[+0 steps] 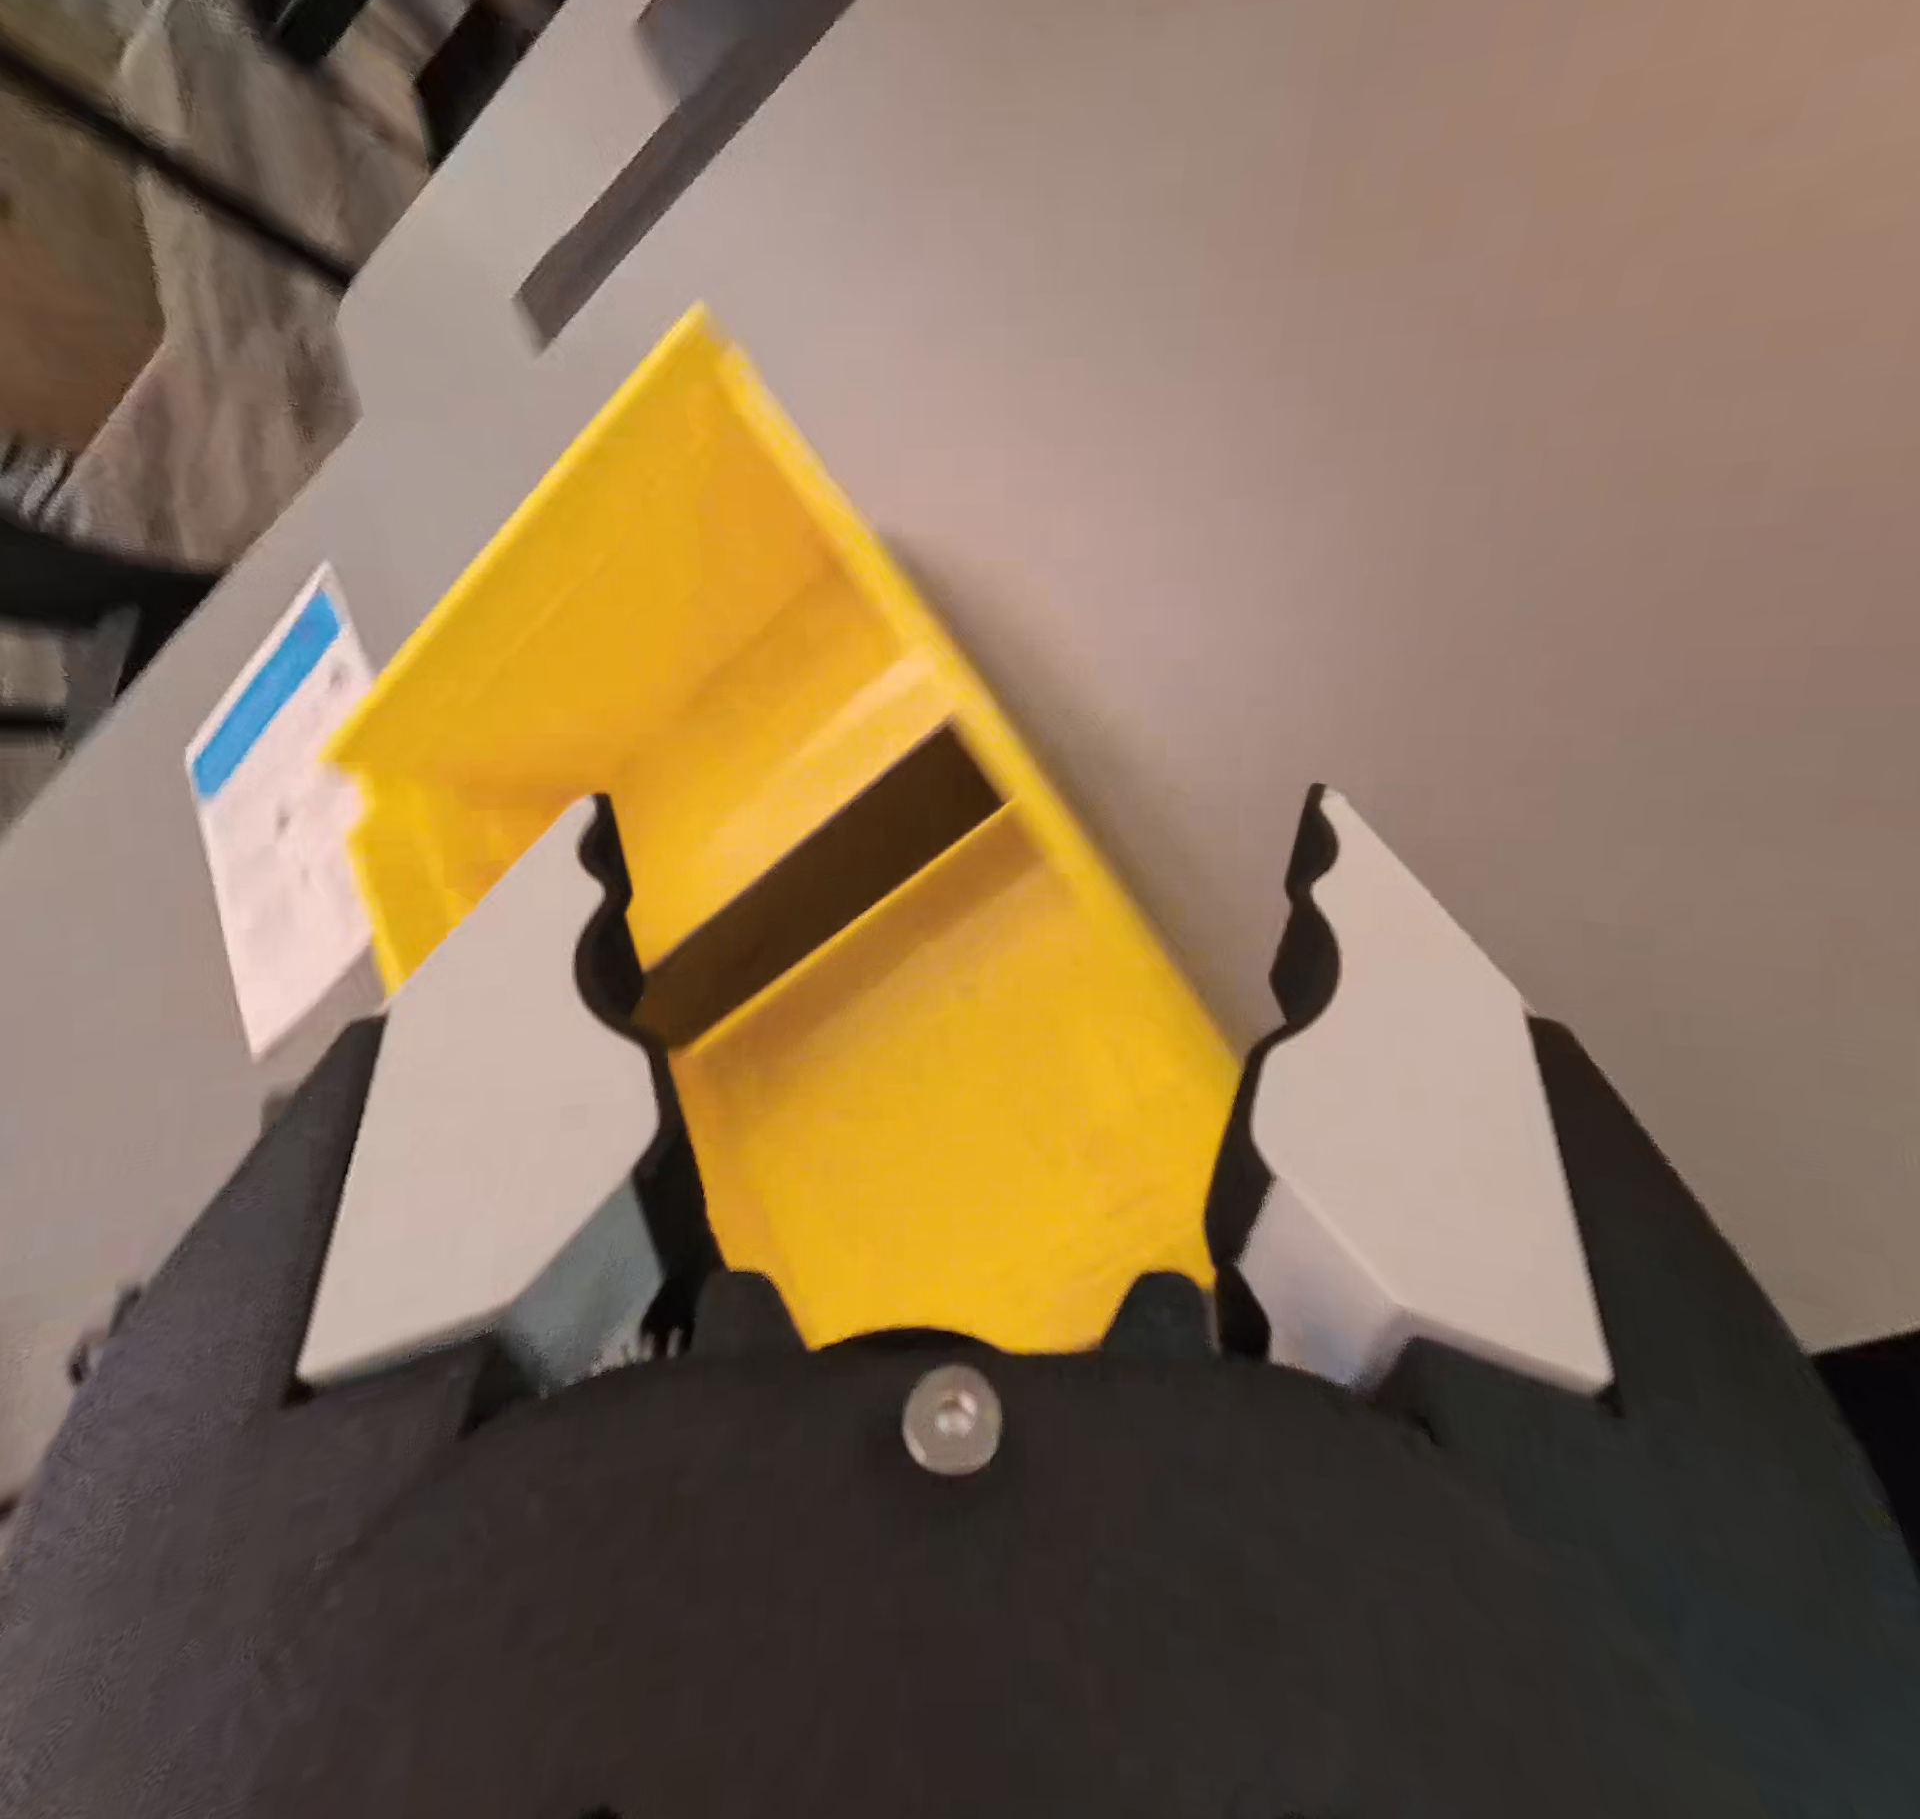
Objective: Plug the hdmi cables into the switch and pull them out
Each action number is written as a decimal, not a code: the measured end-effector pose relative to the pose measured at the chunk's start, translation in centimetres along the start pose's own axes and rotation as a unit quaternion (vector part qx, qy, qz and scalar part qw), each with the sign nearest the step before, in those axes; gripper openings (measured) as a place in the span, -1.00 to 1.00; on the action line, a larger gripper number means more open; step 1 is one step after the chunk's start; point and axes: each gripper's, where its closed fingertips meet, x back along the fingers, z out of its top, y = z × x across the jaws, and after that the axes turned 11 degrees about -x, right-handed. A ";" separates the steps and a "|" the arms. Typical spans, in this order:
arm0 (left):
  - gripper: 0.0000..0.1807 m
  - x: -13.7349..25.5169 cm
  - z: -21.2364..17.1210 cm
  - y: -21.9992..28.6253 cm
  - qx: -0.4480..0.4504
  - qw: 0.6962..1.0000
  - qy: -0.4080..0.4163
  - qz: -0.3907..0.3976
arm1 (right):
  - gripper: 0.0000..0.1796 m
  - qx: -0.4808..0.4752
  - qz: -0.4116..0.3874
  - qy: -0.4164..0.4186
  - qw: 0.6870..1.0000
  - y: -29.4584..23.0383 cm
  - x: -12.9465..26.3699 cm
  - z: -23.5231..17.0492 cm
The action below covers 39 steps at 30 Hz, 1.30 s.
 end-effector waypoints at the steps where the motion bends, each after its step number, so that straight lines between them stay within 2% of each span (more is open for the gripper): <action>1: 0.37 0.3 -2.0 -1.3 0.025 1.000 -0.008 0.015 | -0.19 -0.012 0.001 -0.004 1.000 0.2 -0.2 -1.2; 6: 0.39 2.4 -10.4 -5.6 0.125 0.989 -0.040 0.073 | 0.05 -0.034 -0.007 -0.036 0.999 0.5 -1.9 -5.8; 11: 0.39 3.4 -17.9 -7.5 0.194 0.973 -0.076 0.104 | 0.06 -0.035 0.006 -0.055 0.998 0.0 -4.4 -8.3; 13: 0.37 3.2 -19.5 -7.2 0.239 0.966 -0.060 0.077 | 0.01 -0.029 0.013 -0.067 0.997 -0.5 -5.4 -9.0; 16: 0.25 1.5 -19.8 -4.7 0.280 0.959 -0.036 -0.009 | -0.18 -0.023 0.024 -0.076 0.997 -1.0 -6.4 -9.4; 17: 0.15 0.9 -19.7 -4.2 0.285 0.958 -0.027 -0.023 | -0.32 -0.028 0.041 -0.079 0.996 -1.5 -6.7 -9.5; 19: -0.18 -0.1 -19.4 -3.3 0.299 0.952 -0.010 -0.057 | -0.35 -0.032 0.047 -0.094 0.994 -1.8 -7.3 -9.9; 20: -0.26 -0.5 -19.3 -3.4 0.308 0.950 -0.002 -0.056 | -0.37 -0.033 0.046 -0.097 0.994 -1.9 -7.6 -10.0; 22: -0.64 -0.8 -19.3 -3.6 0.318 0.946 0.007 -0.059 | -0.37 -0.044 0.052 -0.091 0.994 -2.5 -8.0 -9.6; 26: -0.91 -1.4 -19.0 -3.4 0.350 0.932 0.038 -0.085 | -0.36 -0.056 0.056 -0.082 0.993 -4.1 -9.1 -8.9; 31: -0.98 -1.6 -18.8 -3.6 0.361 0.928 0.052 -0.081 | -0.30 -0.063 0.077 -0.072 0.992 -7.5 -11.1 -7.6; 35: -0.98 -1.4 -17.8 -2.6 0.363 0.925 0.066 -0.095 | -0.21 -0.046 0.101 -0.081 0.990 -11.2 -13.0 -6.8; 39: -0.97 -0.1 -17.2 -3.0 0.359 0.926 0.086 -0.076 | -0.11 -0.024 0.121 -0.092 0.988 -15.5 -15.1 -5.9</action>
